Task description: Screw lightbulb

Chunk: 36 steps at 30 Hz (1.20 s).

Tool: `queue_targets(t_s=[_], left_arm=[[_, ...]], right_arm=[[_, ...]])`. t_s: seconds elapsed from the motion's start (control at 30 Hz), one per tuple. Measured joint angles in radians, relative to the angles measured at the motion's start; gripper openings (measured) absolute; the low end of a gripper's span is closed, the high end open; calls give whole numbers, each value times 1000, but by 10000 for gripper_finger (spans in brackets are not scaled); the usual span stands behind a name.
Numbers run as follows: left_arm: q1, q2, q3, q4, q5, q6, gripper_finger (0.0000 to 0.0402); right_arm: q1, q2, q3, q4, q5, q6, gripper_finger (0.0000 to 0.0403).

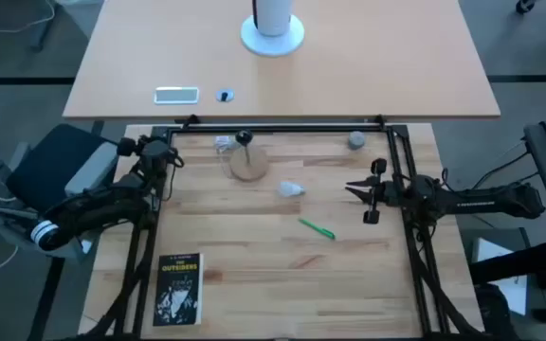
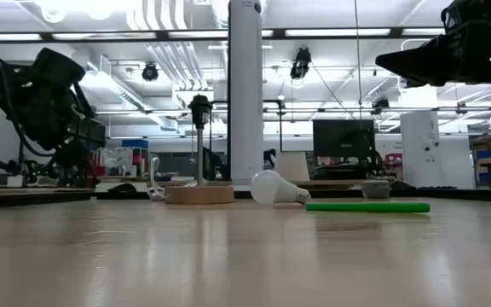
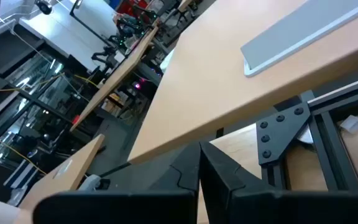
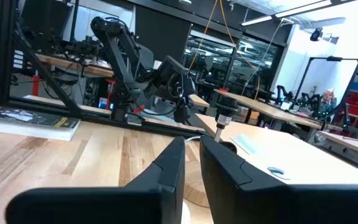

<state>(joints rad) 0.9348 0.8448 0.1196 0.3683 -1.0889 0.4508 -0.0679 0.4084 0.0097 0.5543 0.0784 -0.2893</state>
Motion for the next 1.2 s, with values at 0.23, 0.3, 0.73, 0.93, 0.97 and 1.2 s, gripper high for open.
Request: queue_targets(t_s=[0.23,0.3,0.73,0.93,0.97,1.2], left_arm=[[0,0,0,0,0,0,0],[0,0,0,0,0,0,0],[0,0,0,0,0,0,0],[0,0,0,0,0,0,0],[0,0,0,0,0,0,0],[0,0,0,0,0,0,0]], right_arm=[[0,0,0,0,0,0,60],[0,0,0,0,0,0,63],[0,0,0,0,0,0,62],[0,0,0,0,0,0,49],[0,0,0,0,0,0,47],[0,0,0,0,0,0,45]])
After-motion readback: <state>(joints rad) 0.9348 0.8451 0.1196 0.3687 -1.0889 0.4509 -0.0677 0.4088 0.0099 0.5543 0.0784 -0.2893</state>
